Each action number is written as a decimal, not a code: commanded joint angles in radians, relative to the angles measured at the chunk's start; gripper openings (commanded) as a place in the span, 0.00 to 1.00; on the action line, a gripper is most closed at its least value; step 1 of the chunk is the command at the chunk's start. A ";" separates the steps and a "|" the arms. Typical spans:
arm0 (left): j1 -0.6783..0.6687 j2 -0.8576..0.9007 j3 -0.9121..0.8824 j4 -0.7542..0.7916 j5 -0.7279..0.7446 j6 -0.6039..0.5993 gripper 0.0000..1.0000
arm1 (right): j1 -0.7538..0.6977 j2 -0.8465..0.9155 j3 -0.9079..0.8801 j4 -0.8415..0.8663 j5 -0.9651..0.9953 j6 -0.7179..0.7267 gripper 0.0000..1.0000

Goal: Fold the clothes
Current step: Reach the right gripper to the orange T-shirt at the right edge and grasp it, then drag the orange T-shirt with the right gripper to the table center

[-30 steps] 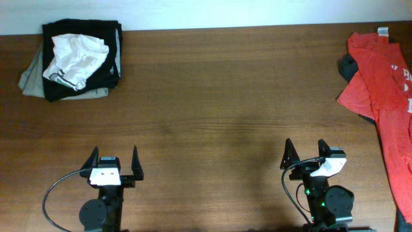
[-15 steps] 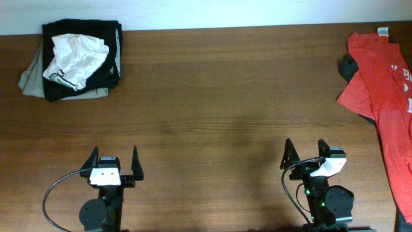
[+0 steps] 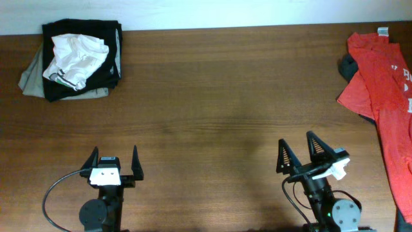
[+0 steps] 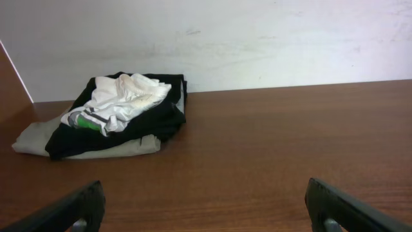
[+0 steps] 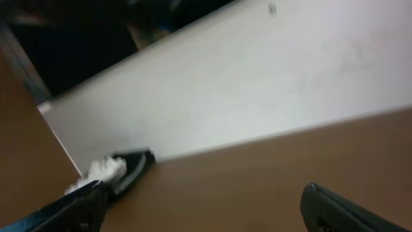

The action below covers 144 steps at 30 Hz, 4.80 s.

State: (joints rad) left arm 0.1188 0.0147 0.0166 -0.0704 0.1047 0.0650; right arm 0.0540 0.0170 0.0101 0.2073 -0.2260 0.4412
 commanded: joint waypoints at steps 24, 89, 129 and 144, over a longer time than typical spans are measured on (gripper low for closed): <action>-0.002 -0.008 -0.008 0.002 0.001 0.019 0.99 | -0.357 1.743 1.381 -0.706 0.394 -0.471 0.99; -0.002 -0.008 -0.008 0.002 0.001 0.019 0.99 | -0.844 2.160 1.614 -0.585 0.004 -0.459 0.04; -0.002 -0.008 -0.008 0.002 0.001 0.019 0.99 | 0.630 2.033 1.629 -0.473 -0.126 -0.111 0.11; -0.002 -0.008 -0.008 0.002 0.001 0.019 0.99 | 0.266 2.031 1.956 -1.082 -0.012 -0.145 0.99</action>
State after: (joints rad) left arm 0.1188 0.0109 0.0147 -0.0692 0.1009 0.0650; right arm 0.4404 2.0617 1.9186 -0.8009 -0.2714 0.3031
